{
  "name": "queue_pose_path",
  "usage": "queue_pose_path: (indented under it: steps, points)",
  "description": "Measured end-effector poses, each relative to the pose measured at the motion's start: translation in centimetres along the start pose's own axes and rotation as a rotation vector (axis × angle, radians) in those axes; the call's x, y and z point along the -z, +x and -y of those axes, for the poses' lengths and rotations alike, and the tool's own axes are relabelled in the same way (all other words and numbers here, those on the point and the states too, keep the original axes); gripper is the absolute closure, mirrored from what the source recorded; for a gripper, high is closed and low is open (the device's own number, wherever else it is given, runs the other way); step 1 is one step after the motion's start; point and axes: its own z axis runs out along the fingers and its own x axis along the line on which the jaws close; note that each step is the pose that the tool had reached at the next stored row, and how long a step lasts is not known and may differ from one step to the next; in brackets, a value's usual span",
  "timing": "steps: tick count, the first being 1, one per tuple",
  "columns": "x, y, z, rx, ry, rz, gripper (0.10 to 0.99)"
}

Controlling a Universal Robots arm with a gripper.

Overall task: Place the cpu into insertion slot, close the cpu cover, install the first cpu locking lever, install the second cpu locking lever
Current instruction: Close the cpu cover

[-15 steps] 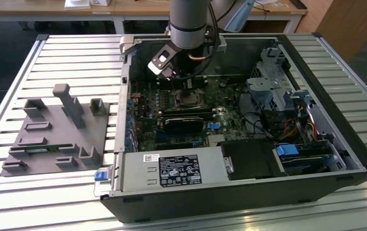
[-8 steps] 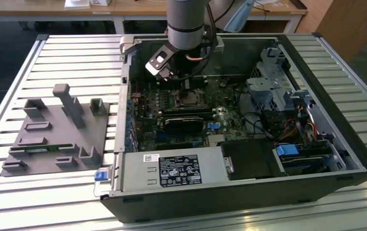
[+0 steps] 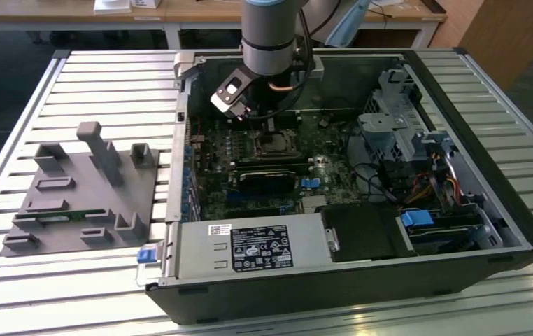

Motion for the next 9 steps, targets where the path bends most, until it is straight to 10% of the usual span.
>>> queue_pose_path:
  steps: [9]
  points:
    - [0.3, 0.04, -0.28, 0.0, -0.001, -0.0035, 0.98]
